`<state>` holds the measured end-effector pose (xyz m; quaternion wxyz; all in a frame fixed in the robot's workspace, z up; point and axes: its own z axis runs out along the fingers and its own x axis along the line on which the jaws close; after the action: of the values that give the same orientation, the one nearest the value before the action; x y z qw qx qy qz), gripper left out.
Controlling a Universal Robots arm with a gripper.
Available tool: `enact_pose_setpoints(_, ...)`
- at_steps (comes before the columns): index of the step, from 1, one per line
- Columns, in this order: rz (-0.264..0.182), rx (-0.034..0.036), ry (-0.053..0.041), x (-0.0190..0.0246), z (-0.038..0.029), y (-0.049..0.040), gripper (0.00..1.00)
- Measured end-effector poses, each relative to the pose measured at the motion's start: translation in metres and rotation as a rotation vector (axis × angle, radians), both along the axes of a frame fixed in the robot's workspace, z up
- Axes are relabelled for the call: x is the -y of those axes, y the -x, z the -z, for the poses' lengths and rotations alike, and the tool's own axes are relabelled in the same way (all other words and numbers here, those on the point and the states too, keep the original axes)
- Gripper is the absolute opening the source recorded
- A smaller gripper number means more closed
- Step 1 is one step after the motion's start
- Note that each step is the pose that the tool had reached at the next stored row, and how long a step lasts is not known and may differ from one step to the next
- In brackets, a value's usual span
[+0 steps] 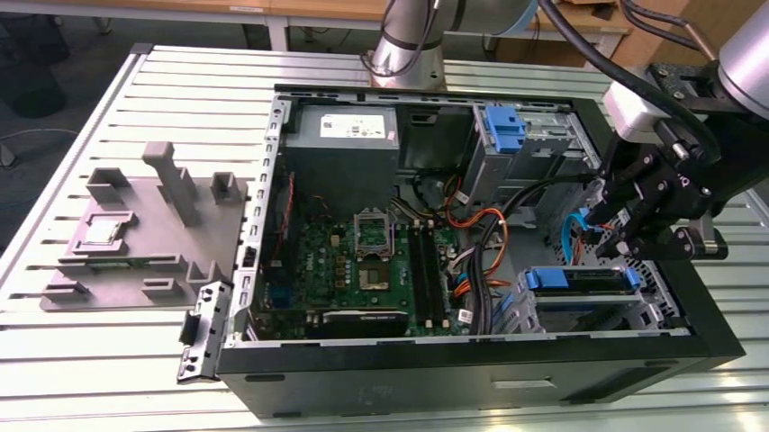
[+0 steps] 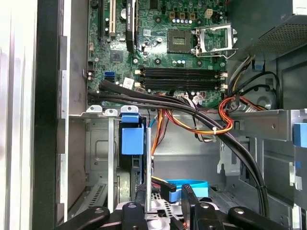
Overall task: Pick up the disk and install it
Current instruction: 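Insert the first disk wire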
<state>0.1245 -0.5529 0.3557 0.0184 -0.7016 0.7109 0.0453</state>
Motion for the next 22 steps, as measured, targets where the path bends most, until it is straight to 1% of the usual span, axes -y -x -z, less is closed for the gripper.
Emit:
enact_pose_setpoints(3,0.002,0.0000,0.0042,-0.0003,0.0013,0.0000,0.42)
enact_pose_setpoints(13,0.002,0.0000,0.0044,-0.0005,0.0014,0.0000,0.42)
enact_pose_setpoints(14,0.002,0.0000,0.0044,-0.0005,0.0015,0.0000,0.41)
enact_pose_setpoints(18,0.002,0.0000,0.0044,-0.0005,0.0015,-0.0001,0.17)
enact_pose_setpoints(22,0.002,0.0000,0.0043,-0.0005,0.0016,0.0000,0.16)
